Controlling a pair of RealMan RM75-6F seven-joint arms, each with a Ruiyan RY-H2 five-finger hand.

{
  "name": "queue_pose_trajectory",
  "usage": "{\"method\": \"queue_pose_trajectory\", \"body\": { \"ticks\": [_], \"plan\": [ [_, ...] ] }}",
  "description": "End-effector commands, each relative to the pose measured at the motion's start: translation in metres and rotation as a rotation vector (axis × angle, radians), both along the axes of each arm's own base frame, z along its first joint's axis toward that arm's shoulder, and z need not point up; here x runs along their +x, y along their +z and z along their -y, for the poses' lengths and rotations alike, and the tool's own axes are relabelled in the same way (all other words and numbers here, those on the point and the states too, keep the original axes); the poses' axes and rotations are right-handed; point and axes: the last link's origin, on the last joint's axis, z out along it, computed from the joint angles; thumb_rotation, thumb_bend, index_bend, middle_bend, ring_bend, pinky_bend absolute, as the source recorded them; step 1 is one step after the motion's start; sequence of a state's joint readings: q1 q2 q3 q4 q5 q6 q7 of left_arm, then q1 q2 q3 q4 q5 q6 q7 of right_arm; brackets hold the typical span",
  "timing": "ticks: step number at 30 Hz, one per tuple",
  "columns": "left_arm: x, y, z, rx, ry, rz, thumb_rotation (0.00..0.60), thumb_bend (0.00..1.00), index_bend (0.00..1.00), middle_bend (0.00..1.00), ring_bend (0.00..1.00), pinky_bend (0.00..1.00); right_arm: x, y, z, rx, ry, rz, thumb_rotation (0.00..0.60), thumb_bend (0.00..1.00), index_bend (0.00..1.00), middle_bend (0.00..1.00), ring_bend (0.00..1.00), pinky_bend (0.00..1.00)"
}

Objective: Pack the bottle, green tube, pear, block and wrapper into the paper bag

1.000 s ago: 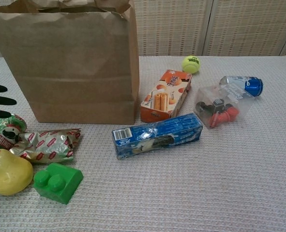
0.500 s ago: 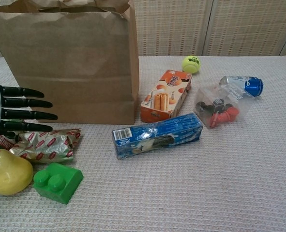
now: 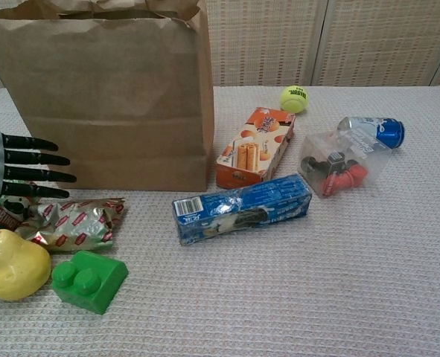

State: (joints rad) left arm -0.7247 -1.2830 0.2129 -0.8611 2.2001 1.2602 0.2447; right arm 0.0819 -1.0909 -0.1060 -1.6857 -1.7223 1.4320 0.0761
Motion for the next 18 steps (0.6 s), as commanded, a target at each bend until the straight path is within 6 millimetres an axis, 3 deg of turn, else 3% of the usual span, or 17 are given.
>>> {"method": "queue_pose_trajectory", "body": {
  "ticks": [1,9,18],
  "plan": [
    [-0.006,-0.005,-0.006,0.018,0.020,-0.005,0.600,0.45,0.00,0.00,0.00,0.12,0.000,-0.001,0.000,0.003,-0.004,-0.002,0.600,0.13,0.00,0.00,0.00,0.03],
    [-0.028,0.002,-0.015,0.070,0.078,-0.043,0.600,0.45,0.00,0.00,0.00,0.12,0.000,-0.002,0.001,0.004,-0.012,-0.006,0.600,0.12,0.00,0.00,0.00,0.03],
    [-0.051,0.003,-0.008,0.059,0.117,-0.086,0.600,0.45,0.01,0.00,0.00,0.12,0.001,-0.002,0.001,0.005,-0.017,-0.005,0.600,0.12,0.00,0.00,0.00,0.03]
  ]
}}
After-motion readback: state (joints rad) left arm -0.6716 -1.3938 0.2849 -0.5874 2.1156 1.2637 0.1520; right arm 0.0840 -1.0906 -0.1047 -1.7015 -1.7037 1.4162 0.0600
